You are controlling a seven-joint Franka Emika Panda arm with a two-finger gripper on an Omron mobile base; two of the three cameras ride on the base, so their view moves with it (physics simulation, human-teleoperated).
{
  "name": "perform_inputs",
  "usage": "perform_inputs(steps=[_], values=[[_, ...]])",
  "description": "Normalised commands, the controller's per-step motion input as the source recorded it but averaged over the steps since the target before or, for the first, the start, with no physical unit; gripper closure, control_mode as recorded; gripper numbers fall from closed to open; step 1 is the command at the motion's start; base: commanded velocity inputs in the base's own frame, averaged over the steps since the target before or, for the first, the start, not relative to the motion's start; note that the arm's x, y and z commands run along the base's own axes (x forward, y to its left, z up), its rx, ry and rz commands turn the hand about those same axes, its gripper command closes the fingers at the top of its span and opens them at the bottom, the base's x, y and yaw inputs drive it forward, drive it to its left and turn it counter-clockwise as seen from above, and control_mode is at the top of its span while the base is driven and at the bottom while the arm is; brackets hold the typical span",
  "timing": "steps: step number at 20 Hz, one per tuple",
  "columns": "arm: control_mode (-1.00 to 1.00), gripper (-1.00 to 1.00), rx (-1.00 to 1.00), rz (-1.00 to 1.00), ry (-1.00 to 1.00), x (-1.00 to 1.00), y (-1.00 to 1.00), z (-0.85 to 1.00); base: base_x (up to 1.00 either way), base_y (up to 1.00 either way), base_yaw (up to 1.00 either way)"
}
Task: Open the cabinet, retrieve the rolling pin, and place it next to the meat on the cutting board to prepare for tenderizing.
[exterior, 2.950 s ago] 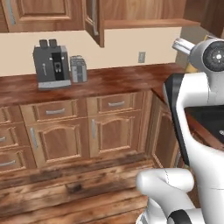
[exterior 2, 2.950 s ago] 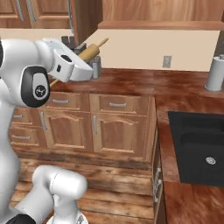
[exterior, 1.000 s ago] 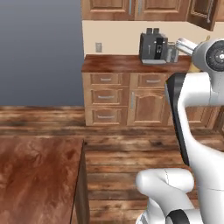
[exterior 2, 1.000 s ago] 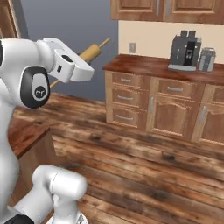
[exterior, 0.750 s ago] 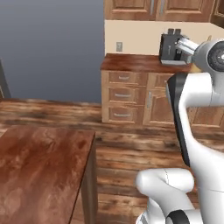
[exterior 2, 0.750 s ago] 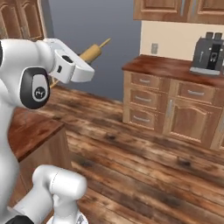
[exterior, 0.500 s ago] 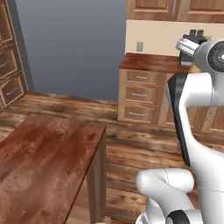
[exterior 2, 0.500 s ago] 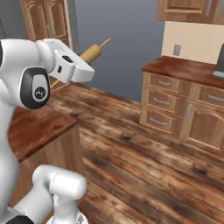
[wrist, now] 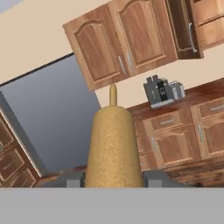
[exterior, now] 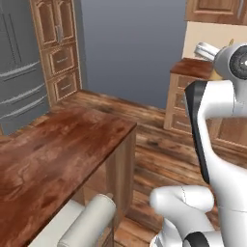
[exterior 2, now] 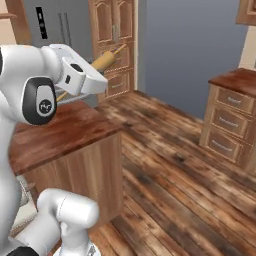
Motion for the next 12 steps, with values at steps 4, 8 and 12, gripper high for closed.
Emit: perform_inputs(steps=[4,8,12], values=[[1.00,1.00,0.00,0.00,0.00,0.00,0.00,0.00,-0.52,-0.12,0.48],[1.00,1.00,0.00,0.00,0.00,0.00,0.00,0.00,-0.46,-0.14,0.48],[1.00,1.00,0.00,0.00,0.00,0.00,0.00,0.00,-0.43,-0.07,0.49]])
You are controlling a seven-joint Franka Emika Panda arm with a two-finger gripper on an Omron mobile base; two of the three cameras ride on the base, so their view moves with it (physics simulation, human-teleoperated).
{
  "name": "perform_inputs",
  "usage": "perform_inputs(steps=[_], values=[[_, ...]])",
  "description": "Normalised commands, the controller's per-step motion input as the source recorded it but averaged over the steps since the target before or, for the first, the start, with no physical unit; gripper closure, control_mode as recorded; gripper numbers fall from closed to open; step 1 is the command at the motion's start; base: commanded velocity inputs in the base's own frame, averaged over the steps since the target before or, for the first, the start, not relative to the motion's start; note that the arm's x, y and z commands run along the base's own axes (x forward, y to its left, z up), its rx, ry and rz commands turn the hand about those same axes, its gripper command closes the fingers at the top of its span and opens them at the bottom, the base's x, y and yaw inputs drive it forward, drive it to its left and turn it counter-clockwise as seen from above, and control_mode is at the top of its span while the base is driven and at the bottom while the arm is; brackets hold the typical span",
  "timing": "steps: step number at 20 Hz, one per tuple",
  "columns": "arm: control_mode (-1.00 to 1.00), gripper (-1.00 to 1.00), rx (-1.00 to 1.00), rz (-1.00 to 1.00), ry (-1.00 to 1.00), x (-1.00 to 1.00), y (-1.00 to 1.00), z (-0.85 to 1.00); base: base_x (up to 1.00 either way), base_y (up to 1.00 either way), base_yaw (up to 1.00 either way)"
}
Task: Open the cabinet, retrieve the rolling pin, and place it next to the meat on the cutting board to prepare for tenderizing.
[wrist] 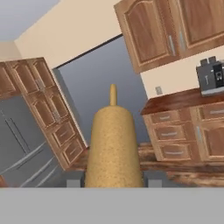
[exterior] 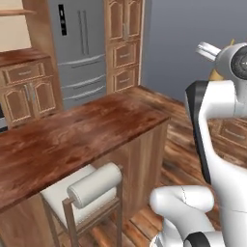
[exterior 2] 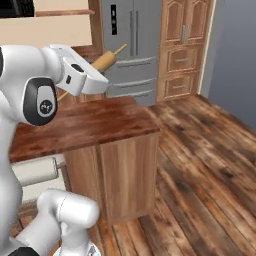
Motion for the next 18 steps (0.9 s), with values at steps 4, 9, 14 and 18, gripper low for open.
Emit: perform_inputs(steps=[4,9,14,18], values=[[1.00,1.00,0.00,0.00,0.00,0.00,0.00,0.00,-0.22,0.00,0.51],[1.00,1.00,0.00,0.00,0.00,0.00,0.00,0.00,-0.07,-0.01,0.51],[1.00,1.00,0.00,0.00,0.00,0.00,0.00,0.00,-0.03,0.00,0.50],[1.00,1.00,0.00,0.00,0.00,0.00,0.00,0.00,-0.05,0.00,0.49]])
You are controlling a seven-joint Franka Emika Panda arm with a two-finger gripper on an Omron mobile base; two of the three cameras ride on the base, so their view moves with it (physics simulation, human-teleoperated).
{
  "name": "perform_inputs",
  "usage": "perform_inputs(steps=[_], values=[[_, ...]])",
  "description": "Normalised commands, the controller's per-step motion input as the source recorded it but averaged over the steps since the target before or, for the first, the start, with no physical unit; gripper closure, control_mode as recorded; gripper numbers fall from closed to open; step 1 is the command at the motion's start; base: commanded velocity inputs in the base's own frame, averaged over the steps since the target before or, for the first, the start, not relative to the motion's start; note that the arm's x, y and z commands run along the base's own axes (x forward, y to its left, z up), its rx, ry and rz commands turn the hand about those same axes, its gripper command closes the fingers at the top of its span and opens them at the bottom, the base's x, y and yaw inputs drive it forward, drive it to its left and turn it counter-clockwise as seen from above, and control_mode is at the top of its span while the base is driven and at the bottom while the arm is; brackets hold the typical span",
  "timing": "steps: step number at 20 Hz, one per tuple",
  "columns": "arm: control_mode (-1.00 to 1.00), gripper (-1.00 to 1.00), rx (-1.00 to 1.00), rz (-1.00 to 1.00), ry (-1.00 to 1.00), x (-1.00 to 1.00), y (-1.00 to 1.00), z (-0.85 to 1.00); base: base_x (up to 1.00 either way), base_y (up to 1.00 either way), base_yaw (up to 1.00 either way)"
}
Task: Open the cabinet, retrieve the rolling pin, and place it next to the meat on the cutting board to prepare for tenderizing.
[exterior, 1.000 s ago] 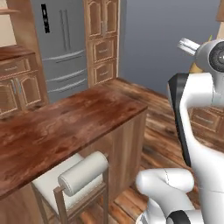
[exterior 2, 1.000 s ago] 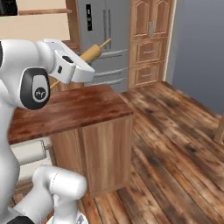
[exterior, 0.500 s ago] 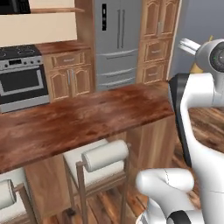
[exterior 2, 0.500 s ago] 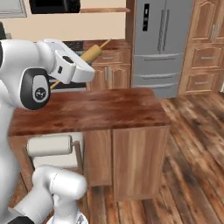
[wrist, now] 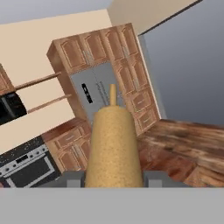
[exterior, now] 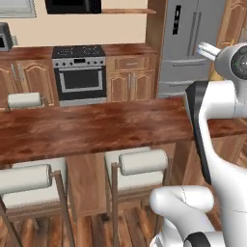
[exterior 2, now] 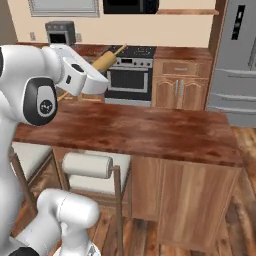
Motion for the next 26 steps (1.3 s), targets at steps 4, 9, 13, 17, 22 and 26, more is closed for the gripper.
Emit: perform_inputs(steps=[4,9,13,17,22,26], values=[[1.00,1.00,0.00,0.00,0.00,0.00,0.00,0.00,-0.06,0.00,0.50],[1.00,1.00,0.00,0.00,0.00,0.00,0.00,0.00,-0.06,0.00,0.49],[1.00,1.00,0.00,0.00,0.00,0.00,0.00,0.00,-0.05,0.00,0.49],[1.00,1.00,0.00,0.00,0.00,0.00,0.00,0.00,-0.07,0.00,0.49],[1.00,1.00,0.00,0.00,0.00,0.00,0.00,0.00,-0.09,0.02,0.49],[1.00,1.00,0.00,0.00,0.00,0.00,0.00,0.00,-0.08,0.09,0.49]])
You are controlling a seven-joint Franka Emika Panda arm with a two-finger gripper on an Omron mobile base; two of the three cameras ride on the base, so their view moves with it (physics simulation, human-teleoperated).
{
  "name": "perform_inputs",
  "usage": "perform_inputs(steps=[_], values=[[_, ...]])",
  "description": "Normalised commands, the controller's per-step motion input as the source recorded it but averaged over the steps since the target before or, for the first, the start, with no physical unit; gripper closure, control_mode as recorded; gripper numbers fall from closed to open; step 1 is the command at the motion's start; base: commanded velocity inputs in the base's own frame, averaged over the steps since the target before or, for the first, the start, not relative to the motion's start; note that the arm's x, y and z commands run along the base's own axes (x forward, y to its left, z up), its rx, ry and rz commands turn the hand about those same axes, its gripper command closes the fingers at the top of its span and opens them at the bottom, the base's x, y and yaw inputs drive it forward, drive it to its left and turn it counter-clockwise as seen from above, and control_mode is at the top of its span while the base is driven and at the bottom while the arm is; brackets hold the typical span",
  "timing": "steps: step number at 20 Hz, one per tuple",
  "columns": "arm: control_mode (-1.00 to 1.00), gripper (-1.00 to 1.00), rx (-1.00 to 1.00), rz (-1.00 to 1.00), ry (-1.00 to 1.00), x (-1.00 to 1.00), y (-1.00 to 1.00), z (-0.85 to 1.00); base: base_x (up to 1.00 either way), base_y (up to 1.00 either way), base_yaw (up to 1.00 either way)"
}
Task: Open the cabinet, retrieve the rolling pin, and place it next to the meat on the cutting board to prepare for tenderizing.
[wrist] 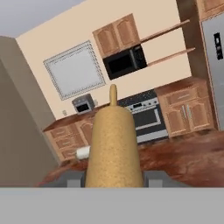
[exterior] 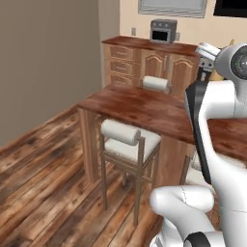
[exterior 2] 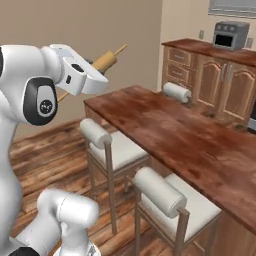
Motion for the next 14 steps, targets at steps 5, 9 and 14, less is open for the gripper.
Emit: perform_inputs(steps=[5,9,14], values=[[1.00,1.00,0.00,0.00,0.00,0.00,0.00,0.00,-0.15,0.25,0.50],[1.00,1.00,0.00,0.00,0.00,0.00,0.00,0.00,-0.13,0.40,0.50],[1.00,1.00,0.00,0.00,0.00,0.00,0.00,0.00,-0.11,0.42,0.50]])
